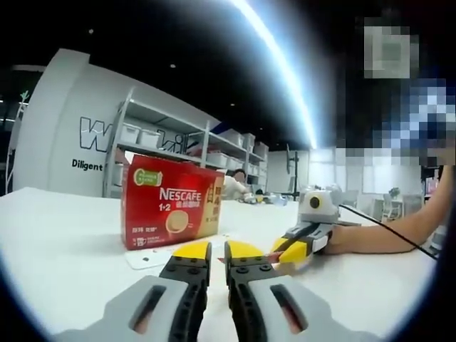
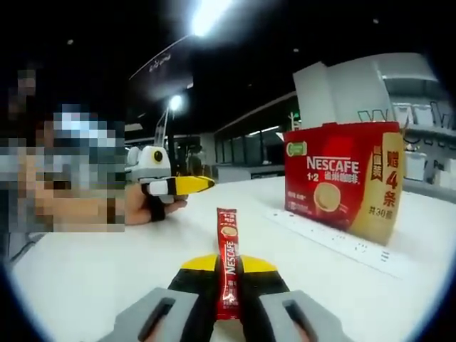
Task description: Tear open the coffee pouch, take out the coffee, and pour the coffee from the pouch into the cup
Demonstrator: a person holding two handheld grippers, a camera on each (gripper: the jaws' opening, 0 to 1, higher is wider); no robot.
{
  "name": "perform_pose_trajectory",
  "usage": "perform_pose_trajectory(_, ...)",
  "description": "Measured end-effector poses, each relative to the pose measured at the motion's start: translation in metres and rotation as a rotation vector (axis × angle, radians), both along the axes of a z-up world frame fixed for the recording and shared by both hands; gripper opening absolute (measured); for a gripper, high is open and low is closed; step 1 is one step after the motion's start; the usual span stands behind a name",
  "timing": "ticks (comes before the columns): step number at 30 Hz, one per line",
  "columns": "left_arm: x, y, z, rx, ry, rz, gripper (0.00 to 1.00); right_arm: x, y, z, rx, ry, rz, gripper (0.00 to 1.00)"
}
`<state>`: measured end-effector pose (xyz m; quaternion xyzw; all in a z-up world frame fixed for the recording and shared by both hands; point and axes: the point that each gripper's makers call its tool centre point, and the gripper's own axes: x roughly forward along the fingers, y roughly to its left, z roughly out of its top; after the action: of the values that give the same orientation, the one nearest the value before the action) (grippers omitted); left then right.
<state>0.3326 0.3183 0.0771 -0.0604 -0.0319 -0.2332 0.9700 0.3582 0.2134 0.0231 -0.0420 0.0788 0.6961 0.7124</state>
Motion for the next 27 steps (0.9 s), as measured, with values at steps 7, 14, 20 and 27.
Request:
perform_pose_trajectory(7,-0.003,-0.003,0.007,-0.035,-0.018,-0.028,0.18,0.005,-0.001,0.002,0.014,-0.009,-0.009,0.10)
perform_pose_trajectory(14,-0.011,-0.023,0.017,-0.080,-0.060,-0.142,0.24,0.004,-0.003,0.016,0.084,-0.006,-0.014,0.10)
perform_pose_trajectory(20,-0.022,-0.035,0.030,-0.190,-0.093,-0.266,0.28,-0.015,-0.004,0.045,0.242,-0.036,0.063,0.10)
perform_pose_trajectory(27,-0.032,-0.053,0.033,-0.248,-0.078,-0.391,0.35,-0.042,-0.004,0.065,0.342,-0.076,0.155,0.10)
